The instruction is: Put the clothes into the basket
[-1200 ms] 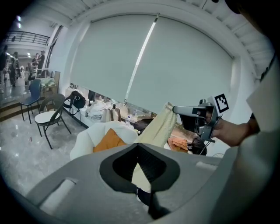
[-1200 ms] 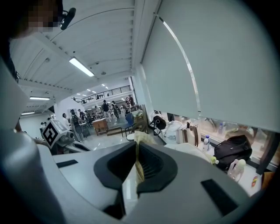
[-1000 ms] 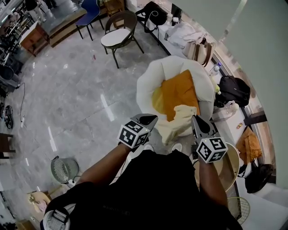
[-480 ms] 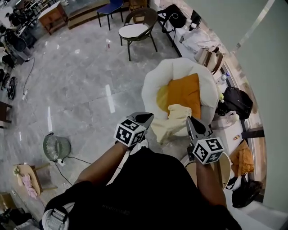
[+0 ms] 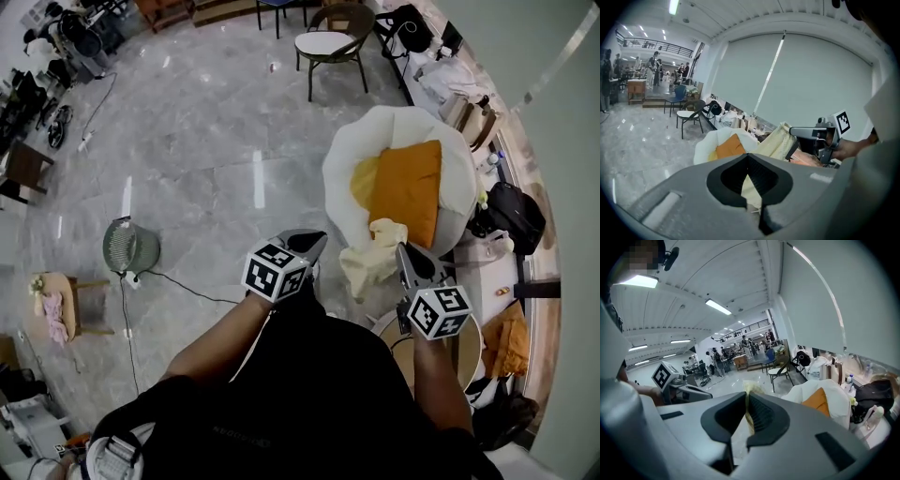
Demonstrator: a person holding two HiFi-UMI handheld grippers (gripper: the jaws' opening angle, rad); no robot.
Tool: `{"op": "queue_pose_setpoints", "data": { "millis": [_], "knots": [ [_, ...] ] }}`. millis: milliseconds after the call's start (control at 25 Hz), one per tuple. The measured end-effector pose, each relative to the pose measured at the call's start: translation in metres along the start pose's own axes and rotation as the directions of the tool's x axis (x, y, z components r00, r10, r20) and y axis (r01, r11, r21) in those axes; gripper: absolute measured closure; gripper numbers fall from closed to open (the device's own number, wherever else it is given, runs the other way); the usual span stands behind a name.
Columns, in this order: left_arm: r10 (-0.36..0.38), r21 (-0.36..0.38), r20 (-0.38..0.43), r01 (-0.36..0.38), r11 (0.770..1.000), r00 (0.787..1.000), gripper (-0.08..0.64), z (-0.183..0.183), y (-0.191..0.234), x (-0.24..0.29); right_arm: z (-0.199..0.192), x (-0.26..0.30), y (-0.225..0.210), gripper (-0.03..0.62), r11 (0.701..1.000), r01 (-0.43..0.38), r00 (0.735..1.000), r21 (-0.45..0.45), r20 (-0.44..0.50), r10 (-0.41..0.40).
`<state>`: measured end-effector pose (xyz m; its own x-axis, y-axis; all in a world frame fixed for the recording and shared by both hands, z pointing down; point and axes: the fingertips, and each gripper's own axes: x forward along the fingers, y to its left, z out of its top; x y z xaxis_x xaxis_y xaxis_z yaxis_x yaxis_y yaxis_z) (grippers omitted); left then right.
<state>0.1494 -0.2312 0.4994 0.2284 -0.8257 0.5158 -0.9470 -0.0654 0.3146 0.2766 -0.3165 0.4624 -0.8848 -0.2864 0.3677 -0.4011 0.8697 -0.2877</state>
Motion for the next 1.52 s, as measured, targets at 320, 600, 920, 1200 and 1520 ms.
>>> {"op": "queue_pose_setpoints", "data": {
  "millis": [320, 600, 920, 1200, 1520],
  "knots": [
    [0.147, -0.039, -0.01, -0.148, 0.988, 0.989, 0.558, -0.046, -0.006, -0.07, -0.036, -0.004, 0.04, 0.56, 0.993, -0.113, 0.993, 0.022, -0.029, 0.113],
    [0.232, -0.089, 0.005, -0.23, 0.969, 0.973, 0.56, -0.067, 0.007, -0.112, -0.045, 0.017, 0.099, 0.56, 0.963, -0.263, 0.964, -0.05, -0.058, 0.26],
    [0.358, -0.203, 0.064, -0.339, 0.919, 0.932, 0.558, -0.092, 0.057, -0.204, -0.047, 0.079, 0.194, 0.56, 0.913, -0.395, 0.915, -0.099, -0.137, 0.381],
    [0.489, -0.333, 0.031, -0.453, 0.827, 0.872, 0.56, -0.149, 0.123, -0.305, -0.048, 0.137, 0.298, 0.56, 0.861, -0.486, 0.867, -0.149, -0.207, 0.453],
    [0.511, -0.337, 0.1, -0.454, 0.825, 0.854, 0.558, -0.146, 0.191, -0.38, -0.055, 0.19, 0.414, 0.56, 0.804, -0.576, 0.806, -0.146, -0.264, 0.53]
  ]
}}
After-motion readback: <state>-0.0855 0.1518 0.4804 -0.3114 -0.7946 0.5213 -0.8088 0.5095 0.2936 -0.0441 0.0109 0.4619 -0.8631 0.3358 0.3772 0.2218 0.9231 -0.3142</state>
